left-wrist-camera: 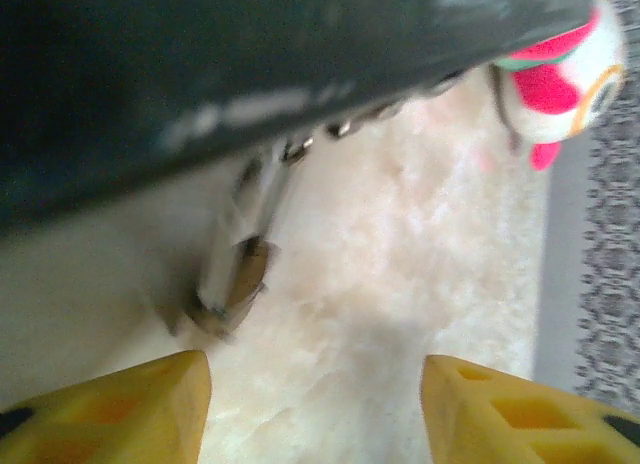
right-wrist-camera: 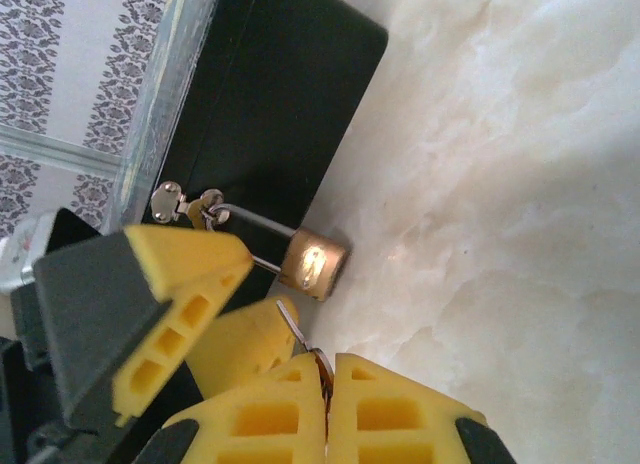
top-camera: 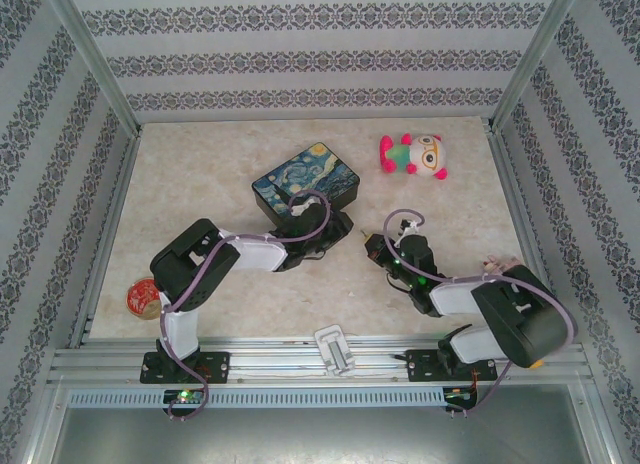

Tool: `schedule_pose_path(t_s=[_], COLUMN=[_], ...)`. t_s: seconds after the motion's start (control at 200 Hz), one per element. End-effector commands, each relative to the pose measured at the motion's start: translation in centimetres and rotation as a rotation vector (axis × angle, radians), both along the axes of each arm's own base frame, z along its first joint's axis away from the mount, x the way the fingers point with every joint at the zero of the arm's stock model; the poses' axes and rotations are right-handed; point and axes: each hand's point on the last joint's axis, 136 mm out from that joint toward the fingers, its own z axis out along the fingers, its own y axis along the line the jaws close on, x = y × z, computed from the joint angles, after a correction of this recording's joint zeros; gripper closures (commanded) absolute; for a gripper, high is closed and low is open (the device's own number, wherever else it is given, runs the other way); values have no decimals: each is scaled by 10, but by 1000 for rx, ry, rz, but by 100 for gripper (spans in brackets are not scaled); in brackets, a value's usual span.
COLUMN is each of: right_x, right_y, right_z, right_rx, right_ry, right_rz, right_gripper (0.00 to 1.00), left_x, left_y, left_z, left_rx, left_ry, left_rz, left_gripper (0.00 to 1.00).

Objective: Unlock a padlock with a key

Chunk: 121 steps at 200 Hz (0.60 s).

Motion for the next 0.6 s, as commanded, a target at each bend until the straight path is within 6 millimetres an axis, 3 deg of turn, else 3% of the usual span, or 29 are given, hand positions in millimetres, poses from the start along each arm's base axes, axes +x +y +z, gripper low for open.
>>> schedule_pose_path(t_s=[0.0,0.37,0.6], right_x=[1,6,11], right_y=[-6,-34,-34], right_z=[3,14,17], right_rx=[-42,-25,-14], right_ry=[8,16,12], right_rz=[26,61,94], right_gripper=[100,100,100], left_x=[-53,-38,-23], left_y=[43,40,37], left_z=[-72,-62,-52], left_rx=[284,473,612], left_ry=[274,220,205], left_rz=[25,123,152], left_gripper=[37,36,35])
